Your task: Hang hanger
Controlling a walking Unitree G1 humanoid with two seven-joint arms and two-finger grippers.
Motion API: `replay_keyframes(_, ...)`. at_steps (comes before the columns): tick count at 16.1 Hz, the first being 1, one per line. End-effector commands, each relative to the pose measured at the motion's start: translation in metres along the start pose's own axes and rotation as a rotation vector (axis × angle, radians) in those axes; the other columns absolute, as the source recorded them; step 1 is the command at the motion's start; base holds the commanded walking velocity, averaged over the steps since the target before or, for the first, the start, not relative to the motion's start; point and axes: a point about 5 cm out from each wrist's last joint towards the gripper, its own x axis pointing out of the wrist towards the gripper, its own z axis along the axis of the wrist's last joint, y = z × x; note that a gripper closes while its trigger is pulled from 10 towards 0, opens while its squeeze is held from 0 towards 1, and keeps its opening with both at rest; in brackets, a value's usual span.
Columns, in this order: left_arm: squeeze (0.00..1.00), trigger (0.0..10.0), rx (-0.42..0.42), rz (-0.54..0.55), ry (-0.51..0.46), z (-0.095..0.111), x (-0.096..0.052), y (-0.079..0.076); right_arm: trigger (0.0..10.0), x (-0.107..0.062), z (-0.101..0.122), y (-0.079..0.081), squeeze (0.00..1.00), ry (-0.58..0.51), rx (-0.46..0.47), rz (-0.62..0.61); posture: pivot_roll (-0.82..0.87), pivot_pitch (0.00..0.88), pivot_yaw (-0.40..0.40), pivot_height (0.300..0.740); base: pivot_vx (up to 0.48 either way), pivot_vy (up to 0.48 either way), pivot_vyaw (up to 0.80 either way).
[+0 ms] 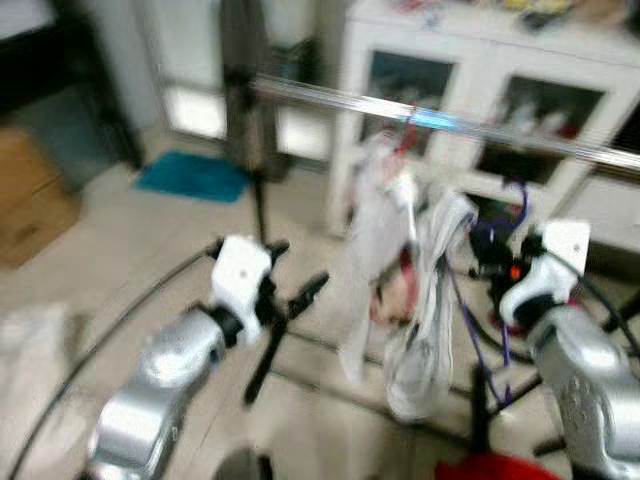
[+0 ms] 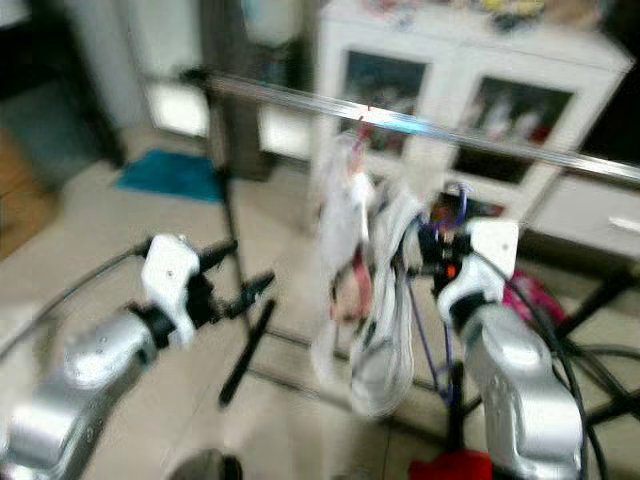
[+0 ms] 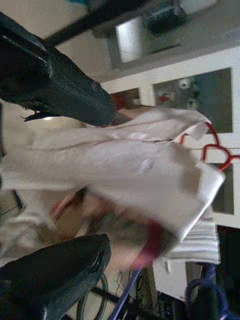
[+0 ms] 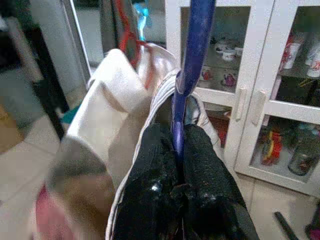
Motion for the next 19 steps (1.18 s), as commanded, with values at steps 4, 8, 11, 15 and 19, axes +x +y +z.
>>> replay_keyframes(4,0.0,10.0,0.029,0.009,-0.013,0.005,0.0,0.002,0.0,0.001,0.02,0.0,0.0,-0.136,0.015,-0.036,0.05,0.0,-0.074,0.74,0.0,0.0,0.0)
replay_keyframes(8,0.0,10.0,0.032,0.004,-0.013,0.005,-0.001,0.002,0.0,0.0,0.018,-0.001,0.0,-0.138,0.02,-0.052,0.05,0.0,-0.067,0.74,0.0,0.0,0.0)
replay_keyframes(11,0.0,10.0,0.048,-0.015,-0.02,0.009,-0.002,0.006,0.0,-0.001,0.019,-0.002,0.0,-0.151,0.02,-0.013,0.06,0.0,-0.061,0.74,0.0,0.0,0.0)
replay_keyframes(15,0.0,10.0,0.077,-0.007,-0.037,0.018,-0.012,0.023,0.0,-0.001,0.031,-0.01,0.0,-0.196,0.039,0.087,0.08,0.0,-0.055,0.74,0.0,0.0,0.0)
replay_keyframes(19,0.6,10.0,0.081,-0.071,-0.109,0.039,-0.012,0.031,0.0,-0.007,0.043,-0.01,0.0,-0.226,0.037,0.288,0.09,0.0,-0.056,0.74,0.0,0.0,0.0)
